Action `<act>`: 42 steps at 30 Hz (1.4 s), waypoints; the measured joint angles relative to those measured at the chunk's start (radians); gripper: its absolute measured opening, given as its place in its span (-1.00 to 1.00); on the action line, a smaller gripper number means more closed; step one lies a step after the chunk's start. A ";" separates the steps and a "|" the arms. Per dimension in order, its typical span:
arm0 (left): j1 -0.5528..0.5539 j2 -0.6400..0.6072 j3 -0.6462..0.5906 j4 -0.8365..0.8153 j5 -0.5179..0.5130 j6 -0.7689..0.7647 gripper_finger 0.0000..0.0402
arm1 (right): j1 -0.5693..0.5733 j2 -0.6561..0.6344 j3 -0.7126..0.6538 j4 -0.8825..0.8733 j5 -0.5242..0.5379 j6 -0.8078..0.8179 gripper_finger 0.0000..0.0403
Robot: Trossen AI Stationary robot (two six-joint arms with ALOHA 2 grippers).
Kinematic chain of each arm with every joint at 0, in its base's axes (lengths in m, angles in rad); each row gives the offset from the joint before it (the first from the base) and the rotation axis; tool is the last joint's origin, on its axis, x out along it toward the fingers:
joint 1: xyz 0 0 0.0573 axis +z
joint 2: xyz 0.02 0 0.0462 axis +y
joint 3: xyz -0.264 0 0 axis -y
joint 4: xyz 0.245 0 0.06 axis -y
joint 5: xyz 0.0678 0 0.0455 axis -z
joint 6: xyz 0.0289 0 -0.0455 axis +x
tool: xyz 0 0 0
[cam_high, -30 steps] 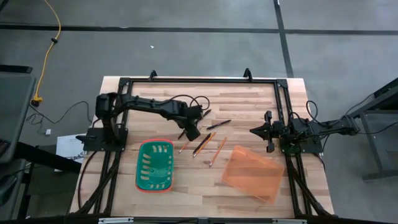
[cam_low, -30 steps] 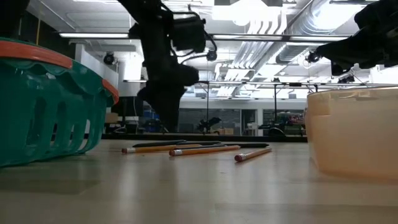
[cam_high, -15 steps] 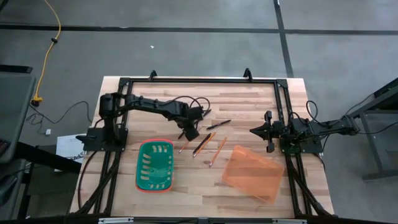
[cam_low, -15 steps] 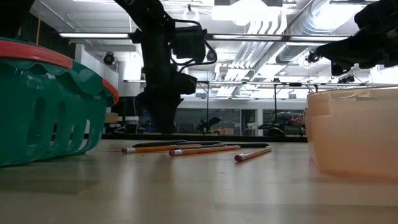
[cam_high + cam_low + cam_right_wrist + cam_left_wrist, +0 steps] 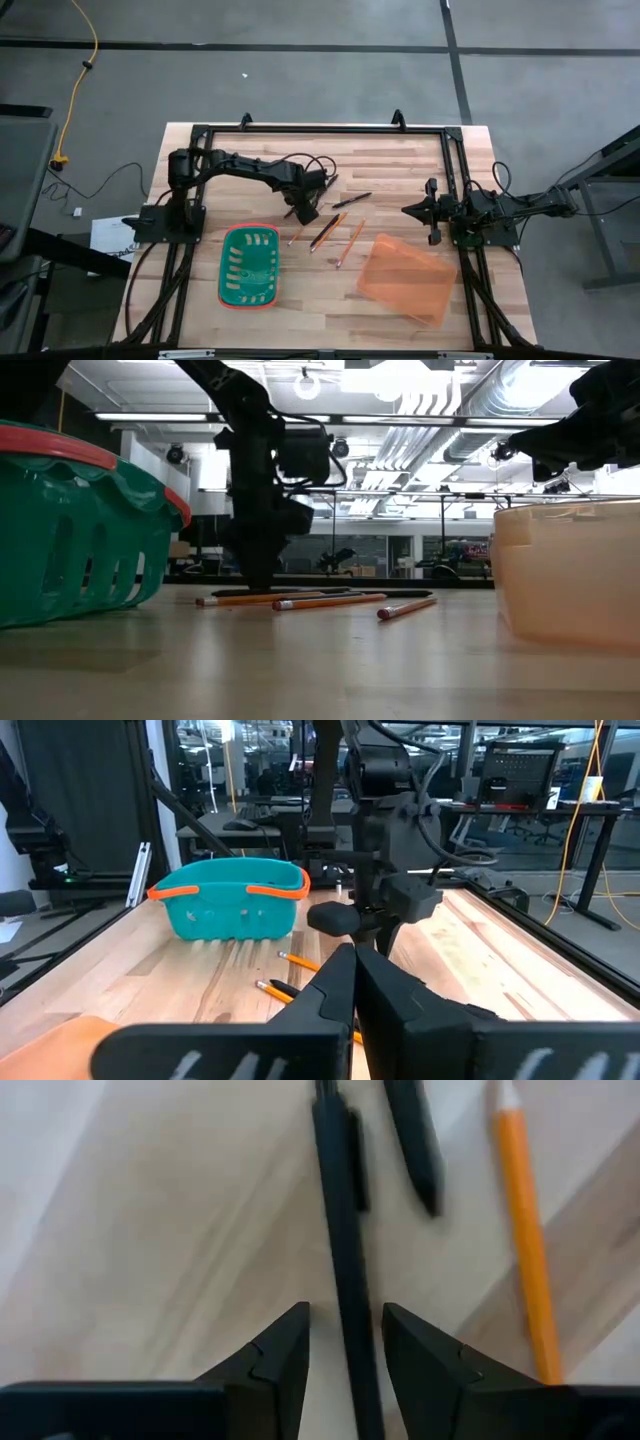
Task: Sort pens & pencils
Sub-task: Put the black pen into the blue bin
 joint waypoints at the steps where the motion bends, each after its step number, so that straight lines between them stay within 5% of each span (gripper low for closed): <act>1: -0.001 0.005 0.003 0.005 -0.001 0.000 -0.41 | 0.000 0.000 0.000 0.000 0.000 0.000 -1.00; 11: -0.001 0.007 0.003 -0.001 -0.008 0.014 -0.46 | 0.000 0.013 0.000 0.000 -0.001 0.000 -1.00; 20: -0.001 0.008 0.003 -0.004 -0.031 0.047 -0.93 | 0.000 0.013 0.000 0.000 -0.001 0.000 -1.00; 28: -0.001 0.001 0.003 -0.015 -0.046 0.094 -0.88 | 0.000 0.013 0.000 0.000 -0.004 0.000 -1.00; 42: -0.009 -0.055 0.339 -0.373 -0.116 0.150 -0.92 | 0.000 0.012 0.000 0.000 -0.004 0.000 -1.00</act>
